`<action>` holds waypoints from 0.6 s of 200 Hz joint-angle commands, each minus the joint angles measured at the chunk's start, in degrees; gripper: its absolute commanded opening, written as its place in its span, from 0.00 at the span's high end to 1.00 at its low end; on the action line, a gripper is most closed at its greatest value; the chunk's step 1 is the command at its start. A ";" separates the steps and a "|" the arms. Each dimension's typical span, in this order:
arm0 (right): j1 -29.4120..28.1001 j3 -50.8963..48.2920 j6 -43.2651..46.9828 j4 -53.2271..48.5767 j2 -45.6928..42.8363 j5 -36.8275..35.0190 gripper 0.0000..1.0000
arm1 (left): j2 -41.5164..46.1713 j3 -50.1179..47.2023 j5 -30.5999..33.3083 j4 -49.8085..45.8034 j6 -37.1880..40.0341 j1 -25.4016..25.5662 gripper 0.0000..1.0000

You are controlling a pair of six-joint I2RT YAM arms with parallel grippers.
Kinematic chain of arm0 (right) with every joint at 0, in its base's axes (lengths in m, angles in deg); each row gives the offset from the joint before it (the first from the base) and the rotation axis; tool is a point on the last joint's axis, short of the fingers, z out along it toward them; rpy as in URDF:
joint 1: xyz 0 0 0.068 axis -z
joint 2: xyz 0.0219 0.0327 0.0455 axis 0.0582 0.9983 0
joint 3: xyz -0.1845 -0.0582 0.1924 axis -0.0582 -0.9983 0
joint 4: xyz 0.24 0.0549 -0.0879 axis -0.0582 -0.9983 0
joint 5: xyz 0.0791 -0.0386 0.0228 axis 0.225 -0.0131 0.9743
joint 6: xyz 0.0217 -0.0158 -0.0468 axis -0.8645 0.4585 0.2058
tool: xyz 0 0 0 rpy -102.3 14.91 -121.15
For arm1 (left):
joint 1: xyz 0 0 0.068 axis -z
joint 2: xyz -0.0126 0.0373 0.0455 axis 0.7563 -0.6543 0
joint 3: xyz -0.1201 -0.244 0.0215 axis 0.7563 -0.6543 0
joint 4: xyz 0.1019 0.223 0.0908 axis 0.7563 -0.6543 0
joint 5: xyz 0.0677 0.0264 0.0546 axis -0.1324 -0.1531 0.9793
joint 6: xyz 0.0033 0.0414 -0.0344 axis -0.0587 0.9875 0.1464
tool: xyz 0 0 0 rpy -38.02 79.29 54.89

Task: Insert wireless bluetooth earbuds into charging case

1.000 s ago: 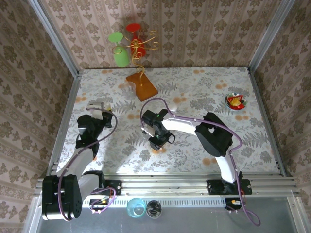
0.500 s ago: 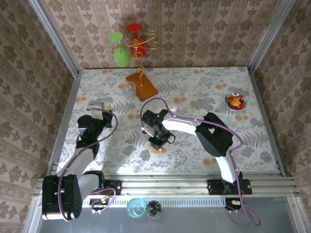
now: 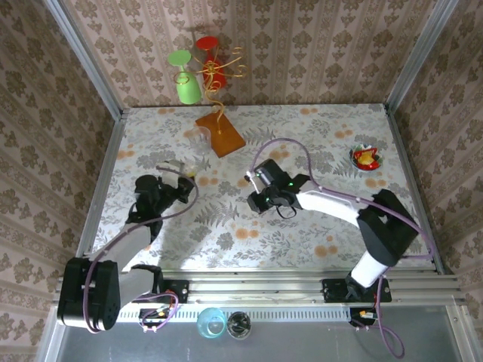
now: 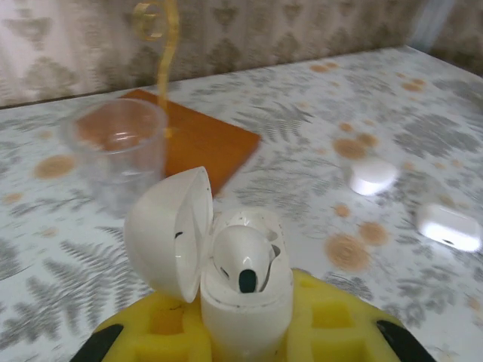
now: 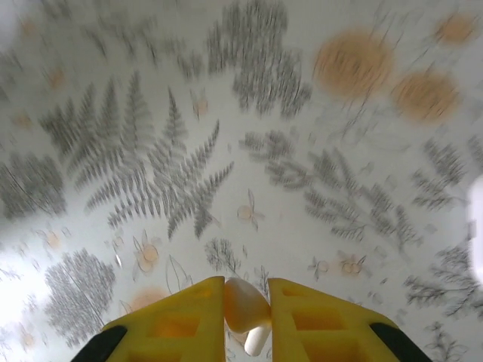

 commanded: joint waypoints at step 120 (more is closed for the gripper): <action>2.06 -4.63 -4.94 32.11 -12.69 7.50 0.80 | -12.46 6.72 -21.69 14.95 -2.09 12.58 1.00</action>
